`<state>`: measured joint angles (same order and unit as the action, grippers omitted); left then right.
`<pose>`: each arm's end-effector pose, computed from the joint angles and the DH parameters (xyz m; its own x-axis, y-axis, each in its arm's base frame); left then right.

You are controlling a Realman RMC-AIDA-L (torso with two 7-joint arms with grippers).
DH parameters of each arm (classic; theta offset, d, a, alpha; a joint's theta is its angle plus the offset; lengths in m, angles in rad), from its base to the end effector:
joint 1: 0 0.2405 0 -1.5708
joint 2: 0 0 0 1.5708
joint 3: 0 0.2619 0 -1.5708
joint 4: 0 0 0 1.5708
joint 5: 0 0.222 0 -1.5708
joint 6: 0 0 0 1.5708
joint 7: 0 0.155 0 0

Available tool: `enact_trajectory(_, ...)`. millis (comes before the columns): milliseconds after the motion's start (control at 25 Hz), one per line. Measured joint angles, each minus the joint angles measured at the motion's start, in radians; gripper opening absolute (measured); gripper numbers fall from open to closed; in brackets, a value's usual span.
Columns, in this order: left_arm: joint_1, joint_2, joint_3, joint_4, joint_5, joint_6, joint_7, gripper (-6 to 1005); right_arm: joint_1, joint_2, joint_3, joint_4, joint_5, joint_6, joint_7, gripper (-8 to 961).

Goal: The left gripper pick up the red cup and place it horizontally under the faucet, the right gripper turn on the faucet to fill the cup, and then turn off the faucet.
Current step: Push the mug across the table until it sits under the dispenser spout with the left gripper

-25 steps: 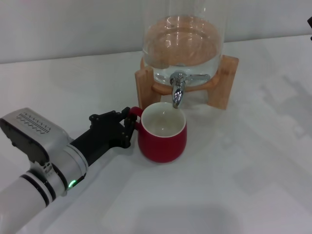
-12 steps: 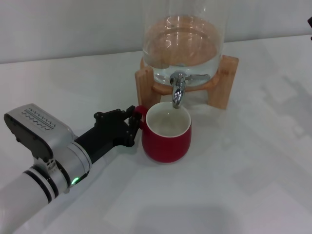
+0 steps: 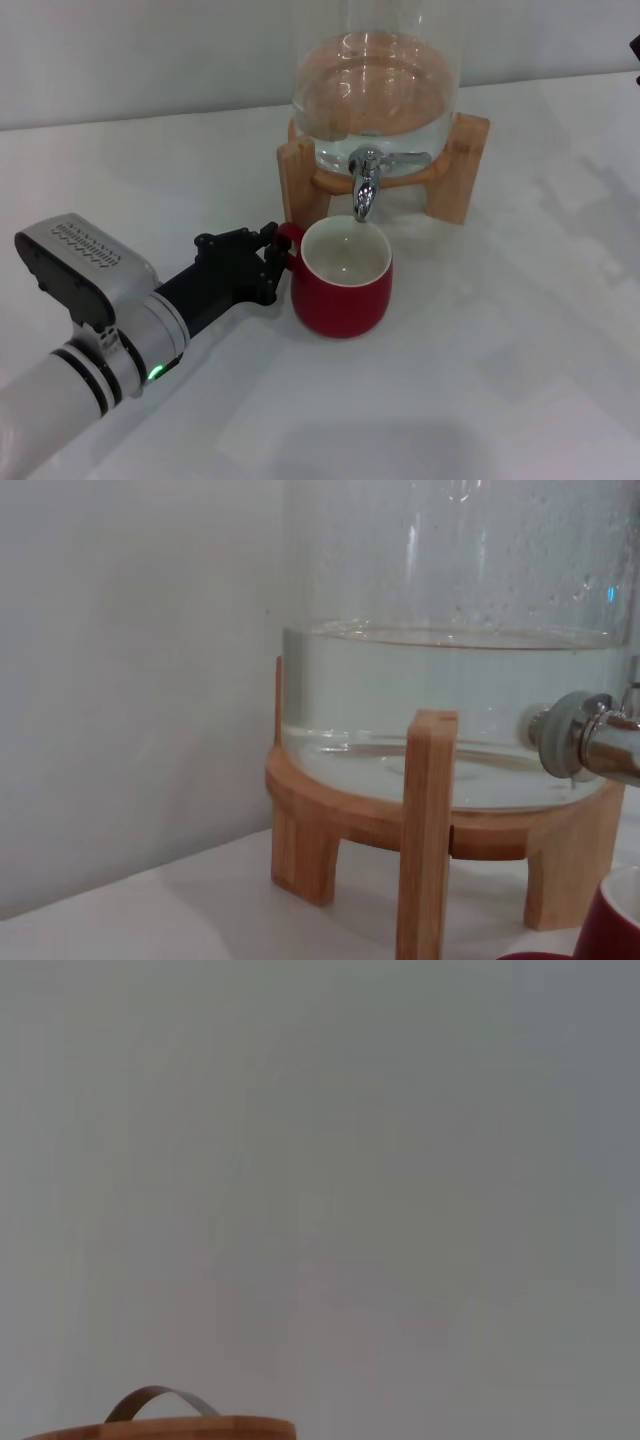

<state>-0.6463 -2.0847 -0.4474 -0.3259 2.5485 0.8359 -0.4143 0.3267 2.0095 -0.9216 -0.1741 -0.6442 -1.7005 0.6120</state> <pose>-0.2319 0.3530 -0.1537 0.7948 0.1928 0.5755 0.5027 -0.7404 -0.4463 0.3274 0.3011 0.0726 0.4565 0.3910 -0.7992 -0.7050 -0.3890 -0.5930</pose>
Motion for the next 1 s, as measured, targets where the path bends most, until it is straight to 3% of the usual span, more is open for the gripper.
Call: enact_trajectory(1000,-0.031,0.000,0.006,0.004,0.001,-0.023,0.000,128,0.000,0.000,0.000,0.002,0.000,-0.002,0.000,782)
